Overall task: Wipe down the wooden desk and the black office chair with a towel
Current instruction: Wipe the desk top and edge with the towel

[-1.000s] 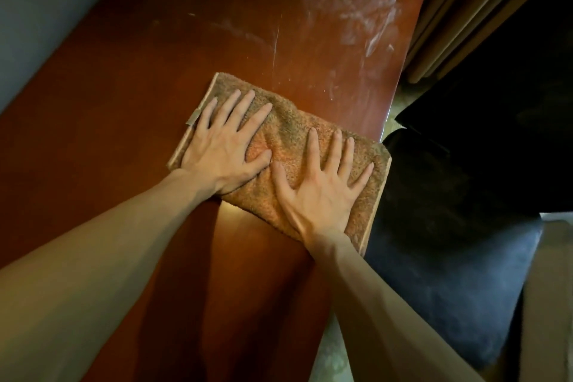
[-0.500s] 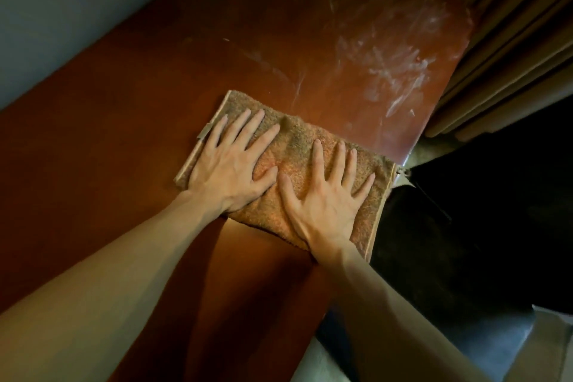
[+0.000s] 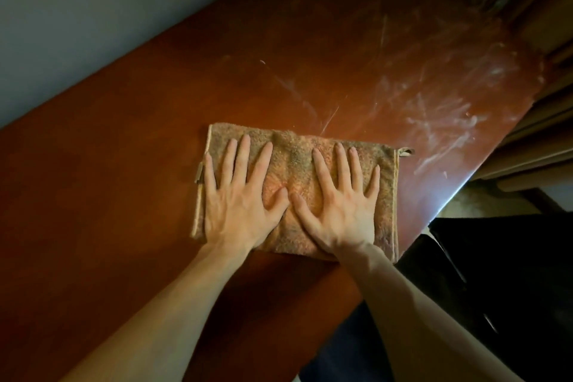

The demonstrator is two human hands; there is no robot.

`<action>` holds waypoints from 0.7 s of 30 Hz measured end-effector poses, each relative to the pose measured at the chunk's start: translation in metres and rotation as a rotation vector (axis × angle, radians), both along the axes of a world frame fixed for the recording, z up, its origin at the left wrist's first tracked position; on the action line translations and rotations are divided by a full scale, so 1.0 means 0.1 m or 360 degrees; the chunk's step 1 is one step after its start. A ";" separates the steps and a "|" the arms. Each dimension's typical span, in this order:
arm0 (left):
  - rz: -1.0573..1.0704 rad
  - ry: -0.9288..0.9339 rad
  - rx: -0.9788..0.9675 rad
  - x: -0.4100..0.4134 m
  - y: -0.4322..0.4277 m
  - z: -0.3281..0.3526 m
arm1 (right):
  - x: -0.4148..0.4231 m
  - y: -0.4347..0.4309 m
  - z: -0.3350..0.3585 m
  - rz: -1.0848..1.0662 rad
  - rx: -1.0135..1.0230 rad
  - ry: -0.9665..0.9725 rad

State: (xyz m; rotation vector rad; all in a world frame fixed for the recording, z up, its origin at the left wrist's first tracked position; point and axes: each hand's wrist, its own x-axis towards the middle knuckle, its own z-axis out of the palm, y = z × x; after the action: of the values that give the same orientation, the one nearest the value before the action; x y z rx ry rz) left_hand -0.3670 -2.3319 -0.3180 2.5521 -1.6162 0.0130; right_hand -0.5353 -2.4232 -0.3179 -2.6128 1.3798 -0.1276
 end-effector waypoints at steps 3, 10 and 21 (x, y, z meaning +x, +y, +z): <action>0.0212 -0.0008 -0.0004 -0.11 -0.01 -0.02 | 0.03 -0.29 -0.01 0.0239 -0.0033 0.0014; 0.0596 -0.0021 -0.0032 -0.31 -0.06 -0.06 | 0.23 -0.91 0.00 0.0809 -0.0075 -0.0016; 0.0854 0.0031 0.0058 -0.26 -0.27 -0.07 | 0.58 -1.42 -0.03 0.1164 -0.0080 -0.0081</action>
State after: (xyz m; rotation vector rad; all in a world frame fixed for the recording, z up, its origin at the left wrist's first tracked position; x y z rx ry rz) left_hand -0.3932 -2.3586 -0.3251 2.9158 -0.8873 0.0073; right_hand -0.4769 -2.5649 -0.3211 -2.9368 0.3439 -0.1204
